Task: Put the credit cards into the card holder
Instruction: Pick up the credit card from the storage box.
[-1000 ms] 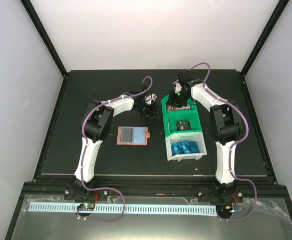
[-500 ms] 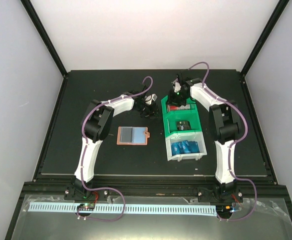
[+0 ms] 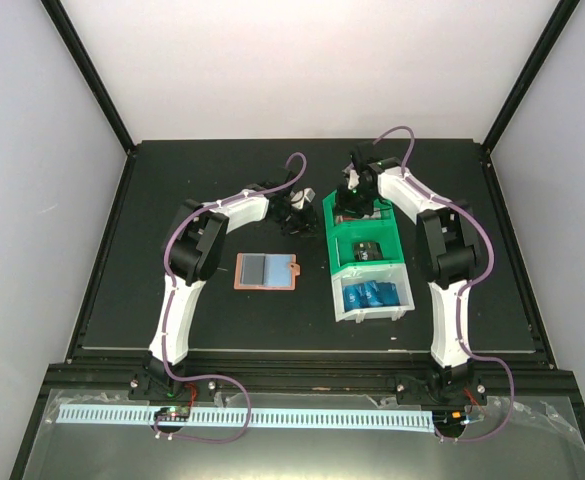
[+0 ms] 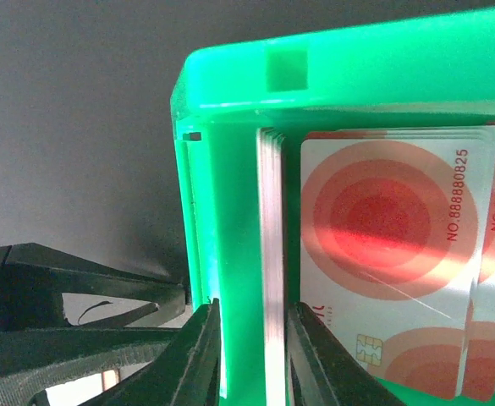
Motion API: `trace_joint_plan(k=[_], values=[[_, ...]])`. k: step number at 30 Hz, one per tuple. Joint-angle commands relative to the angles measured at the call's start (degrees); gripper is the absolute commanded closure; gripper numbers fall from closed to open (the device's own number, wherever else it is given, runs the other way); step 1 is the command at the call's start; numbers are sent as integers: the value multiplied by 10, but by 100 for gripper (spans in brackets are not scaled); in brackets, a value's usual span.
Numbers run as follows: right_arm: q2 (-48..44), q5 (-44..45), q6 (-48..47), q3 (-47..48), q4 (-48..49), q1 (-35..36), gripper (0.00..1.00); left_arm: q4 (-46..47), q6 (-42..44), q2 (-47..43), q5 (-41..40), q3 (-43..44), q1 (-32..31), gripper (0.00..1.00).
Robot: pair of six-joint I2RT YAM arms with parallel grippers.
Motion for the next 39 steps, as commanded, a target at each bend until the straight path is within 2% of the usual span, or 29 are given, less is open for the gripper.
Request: trace_joint_plan(k=[1, 5, 10, 15, 29, 39], values=[[7, -1, -10, 13, -9, 2, 73, -23, 6, 22, 5, 16, -4, 67], [32, -16, -19, 33, -18, 2, 67, -22, 5, 22, 3, 16, -3, 67], [64, -25, -28, 61, -22, 5, 65, -23, 5, 23, 3, 16, -3, 67], [81, -27, -33, 84, -23, 9, 65, -24, 5, 23, 2, 16, -3, 67], [48, -40, -18, 86, -22, 9, 73, -26, 6, 23, 1, 16, -3, 67], [31, -53, -11, 83, -32, 9, 71, -28, 8, 22, 0, 14, -2, 67]])
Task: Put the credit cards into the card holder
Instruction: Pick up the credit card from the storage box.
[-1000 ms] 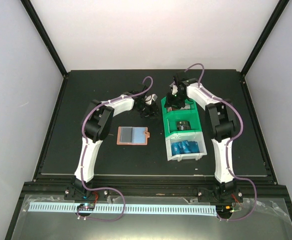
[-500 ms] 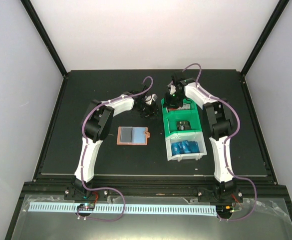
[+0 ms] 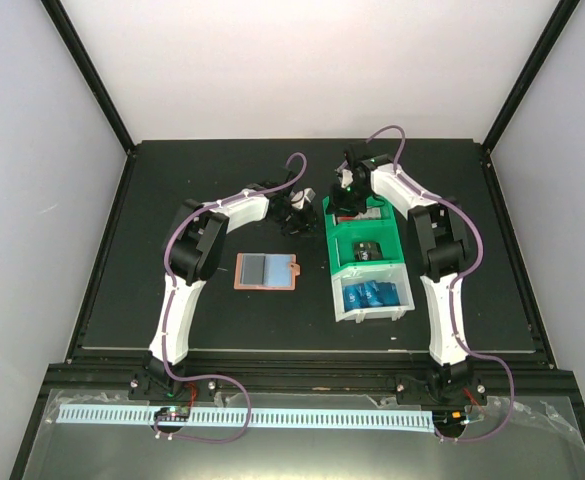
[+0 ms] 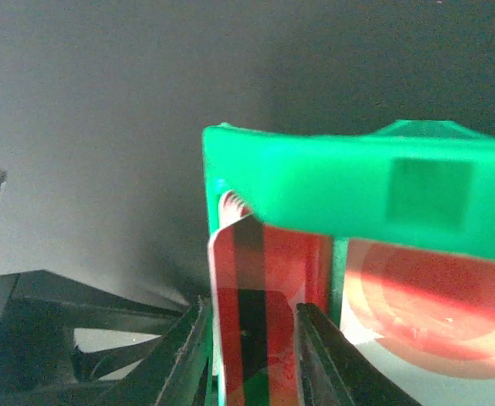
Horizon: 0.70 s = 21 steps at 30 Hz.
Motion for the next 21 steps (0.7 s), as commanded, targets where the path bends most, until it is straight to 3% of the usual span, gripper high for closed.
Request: trace_joint_plan(k=[1, 21], values=[[-36, -23, 8, 8, -7, 4, 70, -24, 8, 21, -1, 10, -1, 67], [-64, -10, 5, -10, -15, 3, 83, -21, 4, 22, -1, 10, -2, 68]])
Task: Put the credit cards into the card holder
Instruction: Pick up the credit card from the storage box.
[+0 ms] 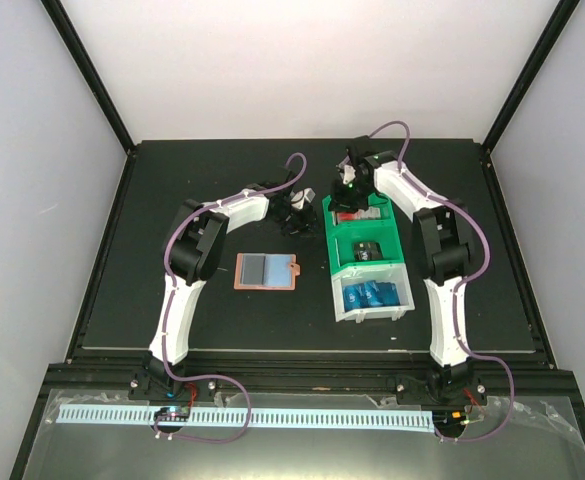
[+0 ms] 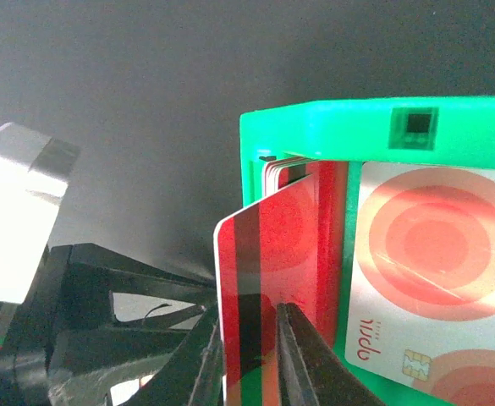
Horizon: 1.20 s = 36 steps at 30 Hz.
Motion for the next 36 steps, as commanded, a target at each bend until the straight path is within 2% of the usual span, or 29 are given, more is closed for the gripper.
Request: trace_joint_plan(k=[1, 6, 11, 15, 21, 24, 28, 32, 35, 36], values=[[-35, -5, -1, -5, -4, 3, 83, -20, 4, 22, -1, 10, -2, 68], [-45, 7, -7, -5, -11, 3, 89, -20, 5, 20, -2, 9, -2, 68], [-70, 64, -17, -5, -32, 3, 99, -19, 9, 7, -6, 10, -2, 68], [-106, 89, -27, -9, -40, 3, 99, -22, 22, -18, -14, 13, -2, 67], [-174, 27, -42, -46, -15, 2, 99, -48, 48, -71, -57, 14, 4, 61], [-200, -38, -38, -82, 14, 3, 99, -69, 58, -110, -82, 5, 11, 53], [-251, -114, 8, -182, 105, 9, 99, -78, 64, -186, -121, -50, 22, 39], [-295, -135, 73, -284, 200, 36, 99, -99, 53, -270, -173, -133, 41, 25], [-308, -136, 124, -333, 276, 68, 99, -116, 48, -324, -199, -203, 62, 11], [-310, -131, 139, -345, 296, 81, 99, -121, 47, -339, -204, -223, 68, 10]])
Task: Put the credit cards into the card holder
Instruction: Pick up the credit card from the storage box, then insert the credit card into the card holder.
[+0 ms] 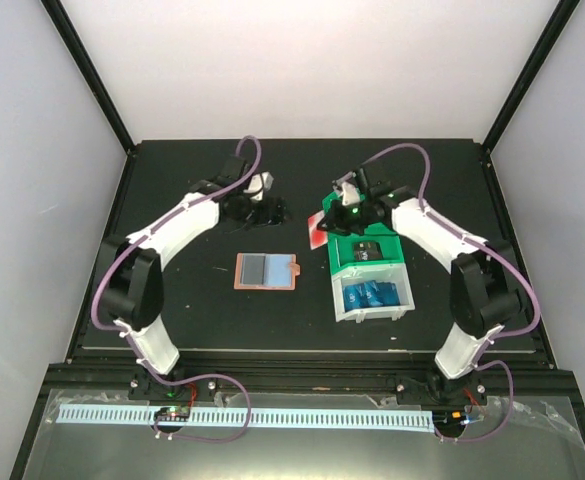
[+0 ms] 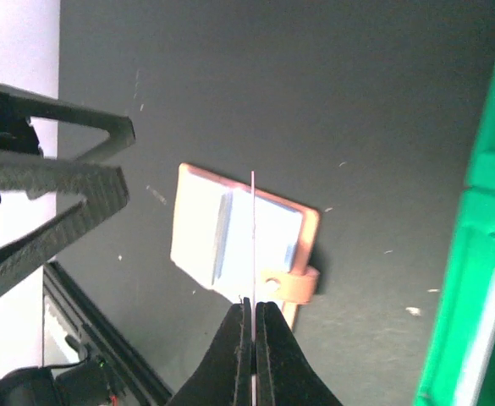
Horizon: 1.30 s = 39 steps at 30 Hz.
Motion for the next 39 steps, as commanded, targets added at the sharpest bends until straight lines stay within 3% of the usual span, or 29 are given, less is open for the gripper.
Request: trace_joint_plan(k=[1, 6, 10, 13, 20, 25, 30, 39], values=[[-25, -18, 92, -49, 147, 51, 99, -55, -4, -54, -60, -84, 28, 9], [-2, 40, 146, -72, 213, 111, 99, -79, -9, -92, -68, -149, 52, 15], [23, 81, 173, -76, 236, 149, 99, -82, -23, -103, -77, -186, 72, 30], [46, 83, 204, -90, 271, 162, 99, -67, -34, -111, -87, -219, 82, 36], [90, 103, 216, -121, 346, 187, 99, -40, -51, -104, -62, -253, 86, 36], [130, 82, 247, -143, 443, 191, 99, -9, -52, -101, -88, -287, 86, 34], [155, 71, 268, -147, 466, 191, 99, -6, -57, -83, -121, -294, 86, 36], [168, 41, 319, -177, 509, 191, 99, 10, -64, -72, -130, -304, 86, 53]])
